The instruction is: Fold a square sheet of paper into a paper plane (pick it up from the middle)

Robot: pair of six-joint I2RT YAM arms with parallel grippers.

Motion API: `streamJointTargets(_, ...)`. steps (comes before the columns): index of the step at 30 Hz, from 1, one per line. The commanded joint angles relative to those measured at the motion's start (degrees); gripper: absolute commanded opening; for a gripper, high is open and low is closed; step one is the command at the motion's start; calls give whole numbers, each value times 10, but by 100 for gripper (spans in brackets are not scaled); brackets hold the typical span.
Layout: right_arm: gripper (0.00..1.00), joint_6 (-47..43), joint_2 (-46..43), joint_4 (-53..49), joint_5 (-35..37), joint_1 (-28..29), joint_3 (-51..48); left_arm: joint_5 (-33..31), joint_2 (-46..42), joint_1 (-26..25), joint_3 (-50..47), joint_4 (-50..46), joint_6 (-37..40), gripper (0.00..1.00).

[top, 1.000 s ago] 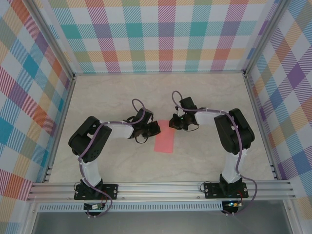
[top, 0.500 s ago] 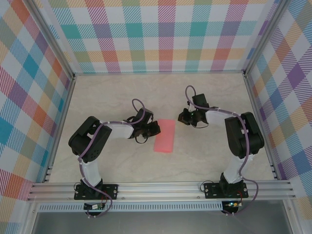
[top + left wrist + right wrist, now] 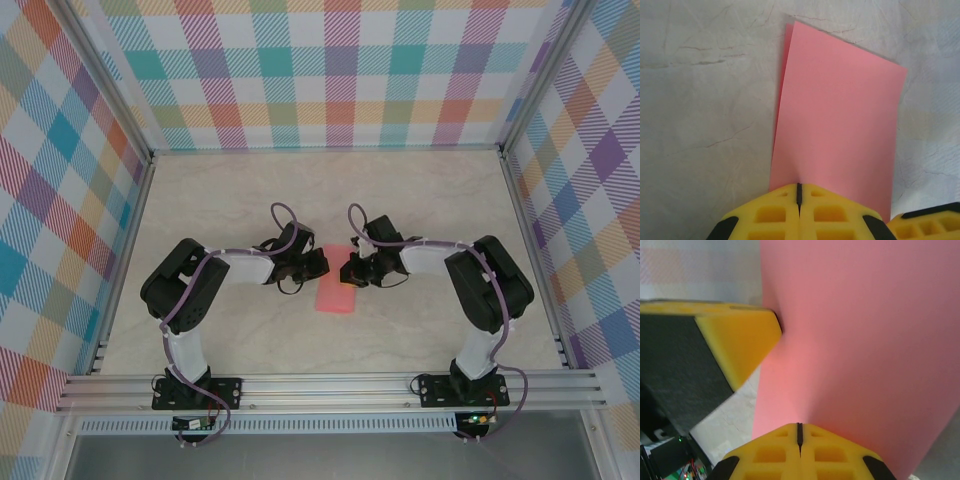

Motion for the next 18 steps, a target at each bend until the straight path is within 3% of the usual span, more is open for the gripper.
streamJointTargets(1, 0, -24, 3, -20, -25, 6, -24, -107, 93, -3, -59, -229, 4, 0)
streamJointTargets(12, 0, -53, -59, -88, 28, 1, -90, -116, 94, -3, -61, -229, 3, 0)
streamJointTargets(18, 0, -33, -95, -61, 23, -8, -55, -113, 94, -2, -61, -228, 6, 0)
